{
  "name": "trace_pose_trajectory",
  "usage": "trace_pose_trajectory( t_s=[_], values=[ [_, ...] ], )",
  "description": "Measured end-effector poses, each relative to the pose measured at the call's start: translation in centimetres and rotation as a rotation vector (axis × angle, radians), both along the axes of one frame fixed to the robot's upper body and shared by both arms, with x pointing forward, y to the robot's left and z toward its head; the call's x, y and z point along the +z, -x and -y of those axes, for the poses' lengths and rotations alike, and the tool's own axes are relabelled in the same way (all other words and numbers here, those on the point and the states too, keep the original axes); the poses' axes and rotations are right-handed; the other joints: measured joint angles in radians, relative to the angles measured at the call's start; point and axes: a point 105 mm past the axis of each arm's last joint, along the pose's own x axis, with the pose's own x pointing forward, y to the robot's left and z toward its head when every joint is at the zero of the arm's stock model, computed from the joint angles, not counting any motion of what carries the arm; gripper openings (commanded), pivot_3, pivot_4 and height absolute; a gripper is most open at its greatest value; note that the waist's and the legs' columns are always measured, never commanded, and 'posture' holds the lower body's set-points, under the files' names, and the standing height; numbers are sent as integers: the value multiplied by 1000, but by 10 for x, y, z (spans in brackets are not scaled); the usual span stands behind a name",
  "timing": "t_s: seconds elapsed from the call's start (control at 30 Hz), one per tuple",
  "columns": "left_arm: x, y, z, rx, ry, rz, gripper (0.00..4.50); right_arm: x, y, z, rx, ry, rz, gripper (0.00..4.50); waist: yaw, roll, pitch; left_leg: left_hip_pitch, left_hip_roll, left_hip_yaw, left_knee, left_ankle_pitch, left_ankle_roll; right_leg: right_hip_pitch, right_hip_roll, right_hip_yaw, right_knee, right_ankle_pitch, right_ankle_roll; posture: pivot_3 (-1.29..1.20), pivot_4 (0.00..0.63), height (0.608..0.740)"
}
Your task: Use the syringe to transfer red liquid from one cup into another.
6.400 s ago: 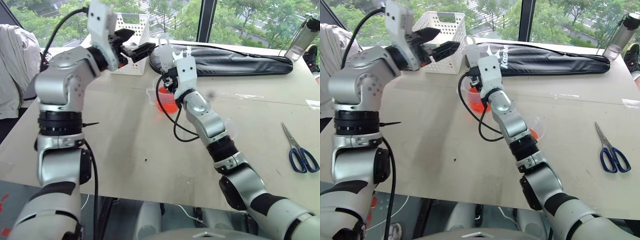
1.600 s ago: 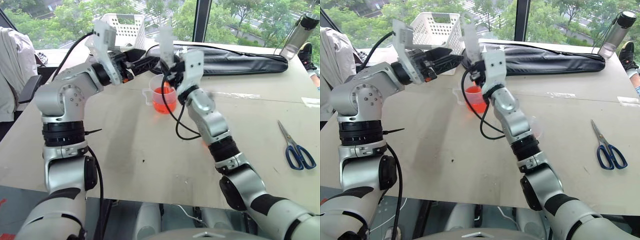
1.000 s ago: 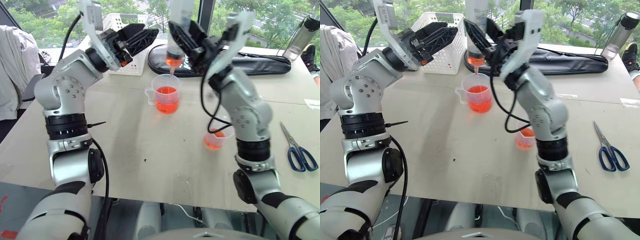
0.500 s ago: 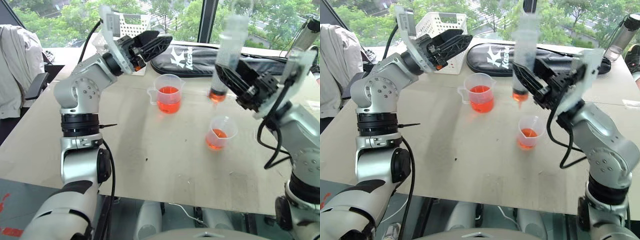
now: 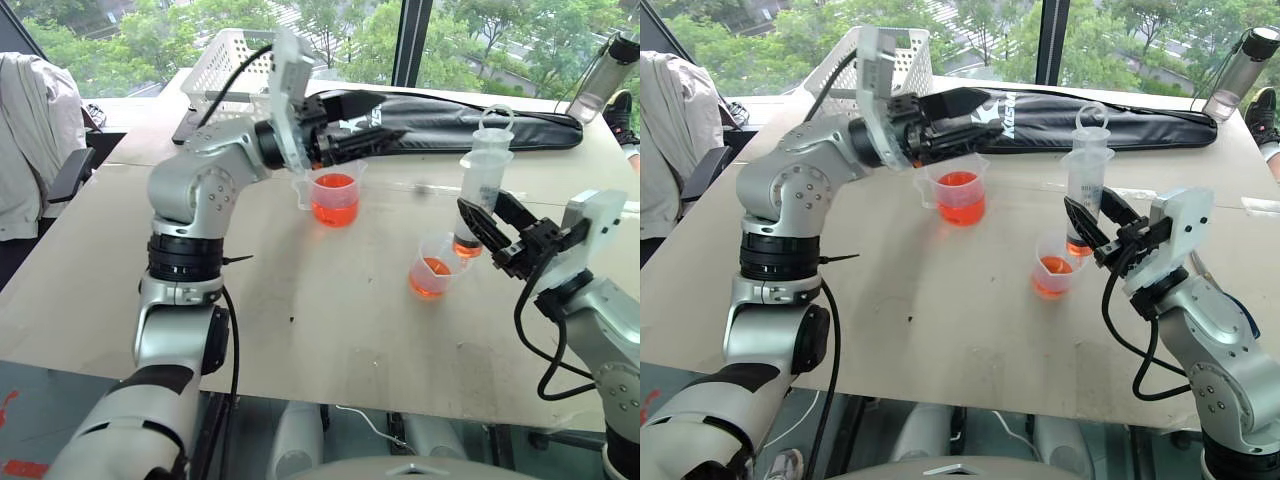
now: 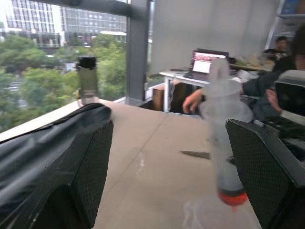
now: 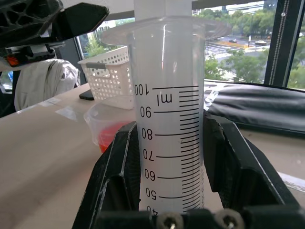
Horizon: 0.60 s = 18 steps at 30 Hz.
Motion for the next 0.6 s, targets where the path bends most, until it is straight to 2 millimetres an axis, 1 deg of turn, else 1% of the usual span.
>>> trace_pose_trajectory(
  t_s=[0.1,0.17,0.23,0.3,0.5,0.6],
  values=[
    [-4,4,13,-32,-22,2,3802,-1,0,-7,-1,-16,18,1436,1,0,0,0,0,0,0,0,0,0,0,0,0,0,0,0,150,724],
    [-6,3,16,-26,-24,0,3802,-1,0,-11,7,-17,24,1436,1,0,0,0,0,0,1,0,0,0,0,0,0,0,0,0,150,724],
    [-3,-3,23,-6,-22,0,3802,-1,-1,-16,11,-27,32,1436,2,0,0,0,0,0,1,0,0,0,0,0,0,0,0,0,150,724],
    [3,-5,30,-2,-24,17,3802,-3,-1,-21,16,-24,35,1436,3,0,0,0,0,0,1,0,0,0,0,0,-1,0,0,0,150,724],
    [11,-11,44,22,-22,20,3802,-6,-7,-23,-40,3,54,1436,2,0,0,0,0,0,1,0,0,1,0,0,-1,0,0,0,150,724],
    [12,-12,46,25,-22,23,3802,-6,-10,-23,-65,8,64,1436,1,0,0,0,0,0,1,0,0,1,0,0,-1,0,0,0,150,724]
  ],
)
